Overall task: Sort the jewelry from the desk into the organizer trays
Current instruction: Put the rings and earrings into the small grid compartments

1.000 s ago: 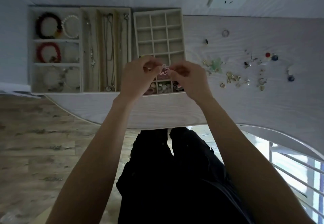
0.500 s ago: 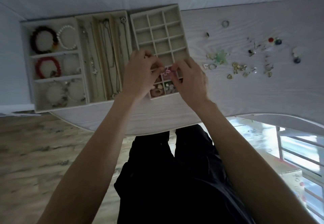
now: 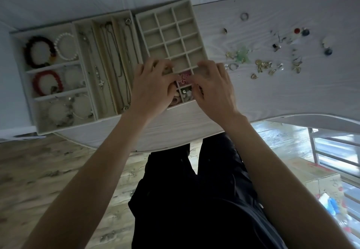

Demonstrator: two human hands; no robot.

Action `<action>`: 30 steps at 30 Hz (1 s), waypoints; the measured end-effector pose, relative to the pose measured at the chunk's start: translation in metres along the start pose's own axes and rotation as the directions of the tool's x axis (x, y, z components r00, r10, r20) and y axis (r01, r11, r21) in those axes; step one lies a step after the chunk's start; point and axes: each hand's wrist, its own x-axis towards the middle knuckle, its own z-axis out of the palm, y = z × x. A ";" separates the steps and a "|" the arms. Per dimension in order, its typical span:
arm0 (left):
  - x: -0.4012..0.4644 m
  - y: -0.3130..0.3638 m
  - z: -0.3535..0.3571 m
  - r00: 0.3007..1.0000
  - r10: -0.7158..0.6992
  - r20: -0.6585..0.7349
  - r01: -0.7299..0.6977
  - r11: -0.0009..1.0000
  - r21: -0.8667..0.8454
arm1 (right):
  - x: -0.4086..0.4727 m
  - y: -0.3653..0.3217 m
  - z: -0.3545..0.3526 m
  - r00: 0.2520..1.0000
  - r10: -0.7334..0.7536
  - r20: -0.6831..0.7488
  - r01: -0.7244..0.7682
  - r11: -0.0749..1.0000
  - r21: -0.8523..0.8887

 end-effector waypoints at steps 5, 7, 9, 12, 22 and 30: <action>0.002 0.003 0.004 0.996 0.039 0.077 -0.046 0.994 0.097 | 0.002 0.003 0.001 0.999 -0.001 0.042 0.004 0.998 -0.059; 0.003 0.005 0.004 0.996 0.052 0.073 -0.059 0.993 0.101 | 0.002 0.005 0.001 1.000 0.012 0.020 -0.011 0.999 -0.039; 0.003 0.004 0.003 0.998 0.050 0.037 -0.054 0.994 0.094 | 0.001 0.006 0.002 1.000 0.001 0.005 -0.001 1.000 -0.023; 0.000 0.001 0.001 1.000 0.021 0.005 -0.021 0.997 0.074 | 0.001 0.006 0.003 1.000 -0.022 0.001 0.022 1.000 0.002; 0.001 0.002 0.008 0.994 0.051 0.092 -0.062 0.991 0.122 | 0.005 0.006 0.009 0.997 -0.060 0.041 0.064 0.992 -0.110; 0.002 -0.005 0.002 1.000 -0.004 -0.013 0.004 1.000 0.031 | 0.011 0.007 0.005 0.988 0.012 -0.152 0.000 0.997 0.079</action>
